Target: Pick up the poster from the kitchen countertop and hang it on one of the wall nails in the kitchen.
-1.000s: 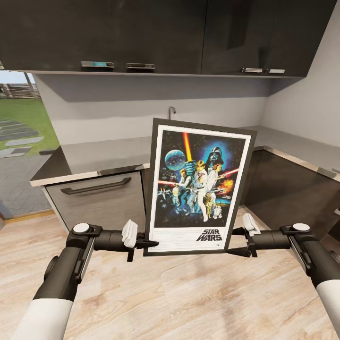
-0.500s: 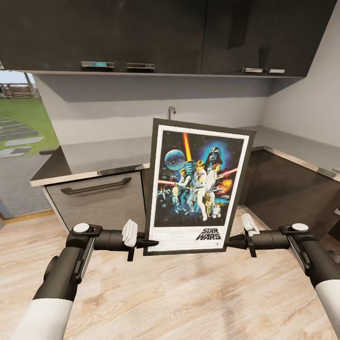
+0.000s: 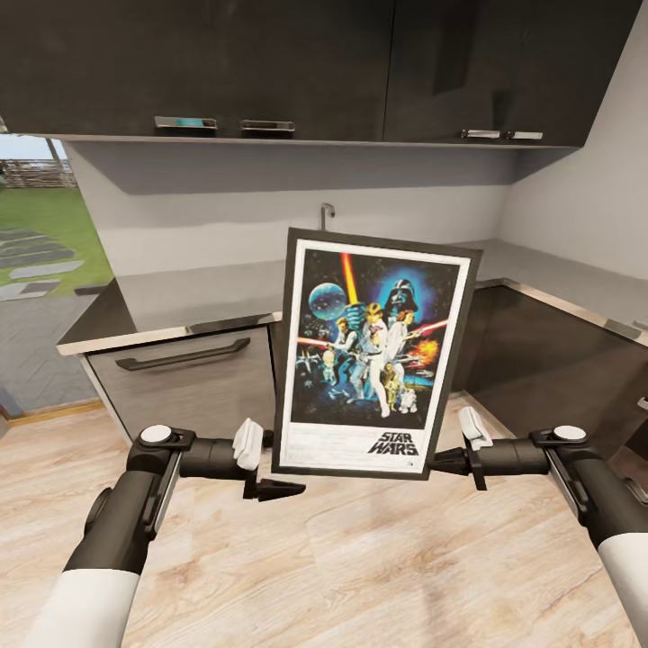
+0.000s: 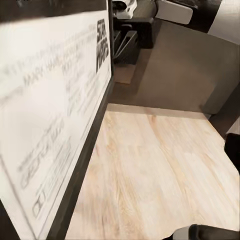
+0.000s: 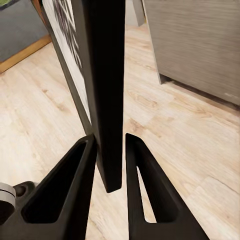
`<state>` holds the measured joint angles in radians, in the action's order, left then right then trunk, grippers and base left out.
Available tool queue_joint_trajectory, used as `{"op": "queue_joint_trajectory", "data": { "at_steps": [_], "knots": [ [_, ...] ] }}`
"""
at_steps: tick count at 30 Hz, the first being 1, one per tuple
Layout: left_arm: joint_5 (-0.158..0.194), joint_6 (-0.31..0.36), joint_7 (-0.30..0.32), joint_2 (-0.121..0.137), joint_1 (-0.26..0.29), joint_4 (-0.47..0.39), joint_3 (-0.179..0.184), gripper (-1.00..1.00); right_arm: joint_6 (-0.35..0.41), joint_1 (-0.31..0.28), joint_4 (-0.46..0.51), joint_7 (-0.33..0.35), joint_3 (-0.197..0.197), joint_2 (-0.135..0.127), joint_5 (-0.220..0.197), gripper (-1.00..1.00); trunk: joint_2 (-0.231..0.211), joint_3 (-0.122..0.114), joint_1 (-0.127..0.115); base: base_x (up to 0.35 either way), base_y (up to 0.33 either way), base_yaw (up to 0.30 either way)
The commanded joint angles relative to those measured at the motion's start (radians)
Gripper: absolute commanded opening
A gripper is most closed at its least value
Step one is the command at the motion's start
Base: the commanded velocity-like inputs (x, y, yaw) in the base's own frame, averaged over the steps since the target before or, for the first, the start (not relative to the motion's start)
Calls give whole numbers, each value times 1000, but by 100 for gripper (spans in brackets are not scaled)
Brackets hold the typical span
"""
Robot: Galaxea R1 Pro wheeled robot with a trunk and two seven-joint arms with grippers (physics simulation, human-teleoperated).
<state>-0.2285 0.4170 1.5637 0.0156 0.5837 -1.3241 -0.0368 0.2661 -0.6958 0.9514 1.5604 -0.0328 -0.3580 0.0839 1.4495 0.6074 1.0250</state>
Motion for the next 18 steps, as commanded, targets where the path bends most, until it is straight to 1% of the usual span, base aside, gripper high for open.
{"op": "queue_joint_trajectory", "data": {
  "at_steps": [1, 8, 11, 12, 13, 14, 15, 17, 18],
  "knots": [
    [-8, 15, 7, 0, 1, -1, -1, 100, 15, -1, 1, 6, -2, 1, 7, -100, 1, 1, 0, 0, 0, 0],
    [-12, 23, 7, 2, 1, 2, -3, 100, 16, -1, 1, 6, -2, 1, 7, -100, 1, 1, 0, 0, 0, 0],
    [-14, 23, 7, 14, 1, 5, -6, 100, 15, -1, 1, 6, -3, 1, 7, -100, 1, 1, 0, 0, 0, 0],
    [-15, 24, 7, 29, 1, 6, -7, 100, 15, -1, 1, 6, -3, 1, 7, -100, 1, 1, 0, 0, 0, 0],
    [-15, 24, 7, 39, 1, 7, -9, 100, 15, -1, 1, 6, -3, 1, 7, -100, 1, 1, 0, 0, 0, 0],
    [-14, 24, 7, 66, 1, 8, -27, 100, 15, -1, 1, 6, -3, 1, 7, -100, 1, 1, 0, 0, 0, 0],
    [-14, 23, 7, 80, 1, 8, -60, 100, 15, -1, 1, 6, -3, 1, 7, -100, 1, 1, 0, 0, 0, 0],
    [-14, 22, 7, 89, 1, 9, -96, 100, 15, -1, 1, 6, -3, 1, 7, -100, 1, 1, 0, 0, 0, 0],
    [-14, 21, 7, 95, 1, 10, -130, 100, 15, -1, 1, 6, -3, 1, 7, -100, 1, 1, 0, 0, 0, 0]
  ]
}}
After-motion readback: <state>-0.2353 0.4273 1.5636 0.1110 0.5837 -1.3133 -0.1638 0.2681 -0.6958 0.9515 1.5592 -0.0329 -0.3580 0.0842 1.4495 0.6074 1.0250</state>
